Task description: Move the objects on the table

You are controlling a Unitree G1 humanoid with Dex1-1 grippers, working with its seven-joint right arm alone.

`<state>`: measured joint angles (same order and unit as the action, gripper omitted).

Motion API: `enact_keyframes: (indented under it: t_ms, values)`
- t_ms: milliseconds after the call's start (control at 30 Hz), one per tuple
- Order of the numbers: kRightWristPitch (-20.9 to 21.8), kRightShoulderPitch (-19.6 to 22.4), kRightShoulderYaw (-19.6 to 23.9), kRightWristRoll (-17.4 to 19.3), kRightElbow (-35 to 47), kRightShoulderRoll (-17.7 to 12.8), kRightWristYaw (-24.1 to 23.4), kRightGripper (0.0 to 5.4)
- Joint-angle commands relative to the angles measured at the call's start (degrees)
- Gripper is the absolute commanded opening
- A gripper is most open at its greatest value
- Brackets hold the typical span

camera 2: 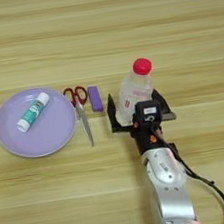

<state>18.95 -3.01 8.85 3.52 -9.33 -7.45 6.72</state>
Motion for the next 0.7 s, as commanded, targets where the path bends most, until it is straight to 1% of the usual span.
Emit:
enact_keyframes:
  t_ms: [33, 333, 433, 533, 600, 700]
  values:
    - [1.2, 3.2, 0.7, 0.5, 1.1, -1.1, 0.0, 5.4]
    - [1.5, 4.6, 1.2, 0.3, -0.5, -1.6, -0.2, 5.4]
    - [1.7, 5.1, 1.6, 0.9, -1.4, -1.8, 0.0, 5.4]
    - [2.8, 5.2, 1.7, 1.3, -1.8, -1.8, 0.5, 5.12]
    - [3.4, 5.1, 1.4, 1.8, -1.8, -1.7, 1.3, 4.81]
    - [3.6, 5.0, 1.0, 0.9, -2.0, -1.7, 1.1, 4.46]
